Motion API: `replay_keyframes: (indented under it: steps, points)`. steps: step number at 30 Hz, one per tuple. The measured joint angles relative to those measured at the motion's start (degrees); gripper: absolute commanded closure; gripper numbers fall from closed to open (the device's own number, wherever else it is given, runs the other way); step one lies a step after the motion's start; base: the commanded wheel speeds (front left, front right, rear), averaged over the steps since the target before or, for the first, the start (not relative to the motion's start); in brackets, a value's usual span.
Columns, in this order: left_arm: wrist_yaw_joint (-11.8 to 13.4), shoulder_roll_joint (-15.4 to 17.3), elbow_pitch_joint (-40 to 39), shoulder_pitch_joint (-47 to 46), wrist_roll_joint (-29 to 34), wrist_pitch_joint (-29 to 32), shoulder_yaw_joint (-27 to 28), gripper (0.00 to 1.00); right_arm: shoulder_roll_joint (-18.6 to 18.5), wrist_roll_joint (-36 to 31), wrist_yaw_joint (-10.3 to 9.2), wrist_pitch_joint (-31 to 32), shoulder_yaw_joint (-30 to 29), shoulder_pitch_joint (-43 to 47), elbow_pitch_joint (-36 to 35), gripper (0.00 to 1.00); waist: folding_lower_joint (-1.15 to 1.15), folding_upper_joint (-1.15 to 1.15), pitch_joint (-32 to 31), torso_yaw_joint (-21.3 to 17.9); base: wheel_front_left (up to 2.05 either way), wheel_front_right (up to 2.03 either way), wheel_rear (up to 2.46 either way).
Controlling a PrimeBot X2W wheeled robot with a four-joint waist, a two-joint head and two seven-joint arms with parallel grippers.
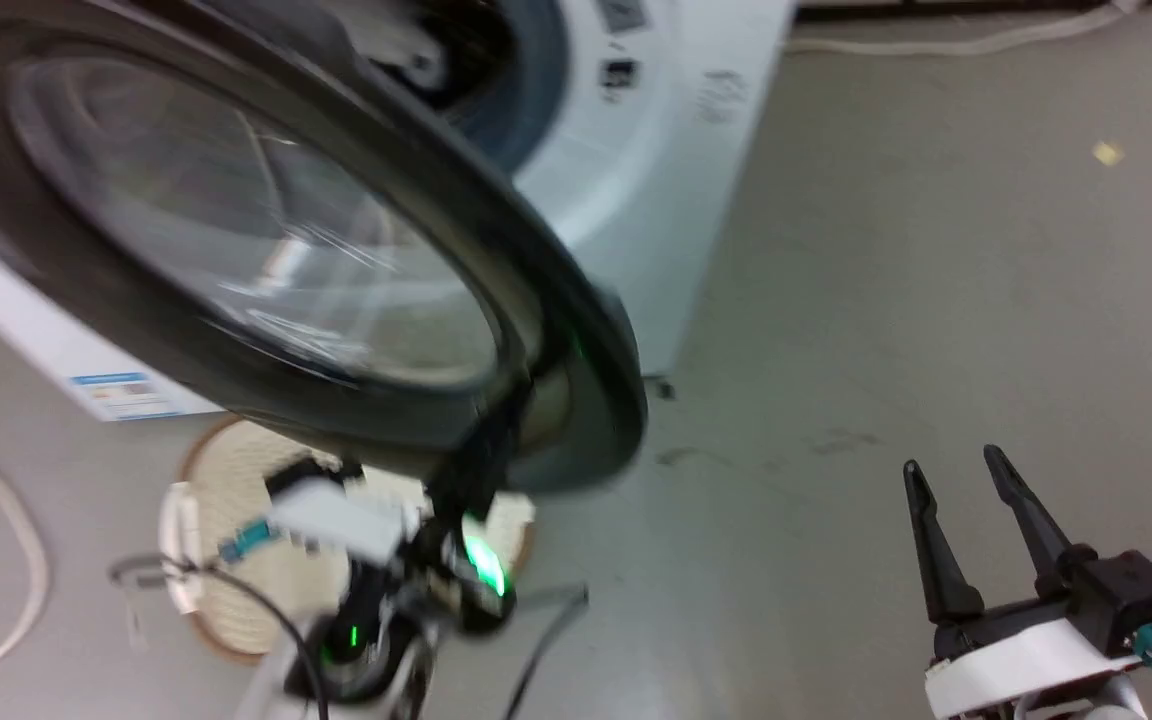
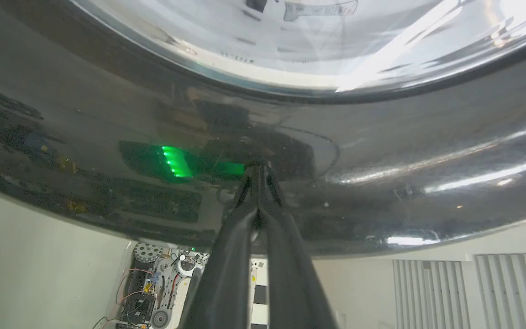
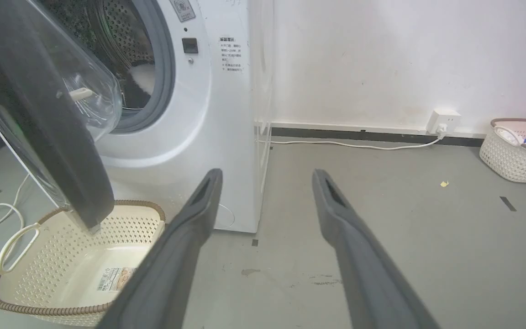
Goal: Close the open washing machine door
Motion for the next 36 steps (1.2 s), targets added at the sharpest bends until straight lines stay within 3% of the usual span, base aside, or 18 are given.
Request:
replay_keyframes:
  steps: [7,12,15,19,20,25,29,32,36]
  points:
    - [-0.60,0.00,6.26,-13.22,-1.33,-10.51,-2.80,1.00,0.32,1.15,0.00,-0.01,1.12,-1.45,0.38,0.00,0.00,0.00,3.70,-5.96,0.00,0.00,0.00]
    - [-0.73,-0.01,8.48,-17.67,-2.01,-14.69,-3.85,1.00,0.36,2.86,0.00,-0.01,1.68,-1.80,0.85,0.00,0.00,0.00,5.03,-8.09,0.00,0.00,0.00]
    - [-0.73,-0.01,8.20,-16.63,-2.09,-15.16,-4.09,1.00,0.42,3.30,0.00,-0.01,1.62,-2.02,0.92,0.00,-0.01,0.00,3.81,-6.30,0.00,0.00,0.00]
    - [-0.73,1.22,5.17,-9.79,7.53,-15.55,-4.92,0.98,0.45,2.72,0.00,-0.01,1.94,-1.65,0.59,0.00,-0.01,0.00,1.33,-3.15,0.00,0.00,0.00]
    - [-0.73,4.07,2.03,-5.86,15.63,-17.67,-7.13,0.00,0.46,2.13,0.00,-0.01,2.29,-0.40,0.08,0.00,-0.01,0.00,-0.28,-1.11,0.00,0.00,0.00]
    - [-0.74,10.78,-1.44,-0.07,31.94,-26.26,-10.80,0.00,0.27,1.68,0.00,-0.01,2.40,1.94,-0.90,0.00,-0.01,0.00,-3.14,2.76,0.00,0.00,0.00]
    - [-0.54,13.90,-0.97,3.21,47.79,-28.22,-8.61,0.00,-0.54,1.67,0.00,-0.01,2.91,3.31,-2.14,0.00,-0.02,0.00,-5.14,6.15,0.00,0.00,0.00]
    - [1.55,11.79,-3.87,5.90,60.96,-28.28,-0.05,0.00,-0.98,1.51,0.00,-0.01,3.43,3.74,-2.87,0.00,-0.02,0.00,-6.43,8.51,0.00,0.00,0.00]
    - [1.36,5.60,-7.70,11.61,69.95,-28.31,7.82,0.00,-1.15,1.18,0.00,-0.01,4.35,4.46,-3.70,0.00,-0.02,0.00,-7.97,10.98,0.00,0.00,0.00]
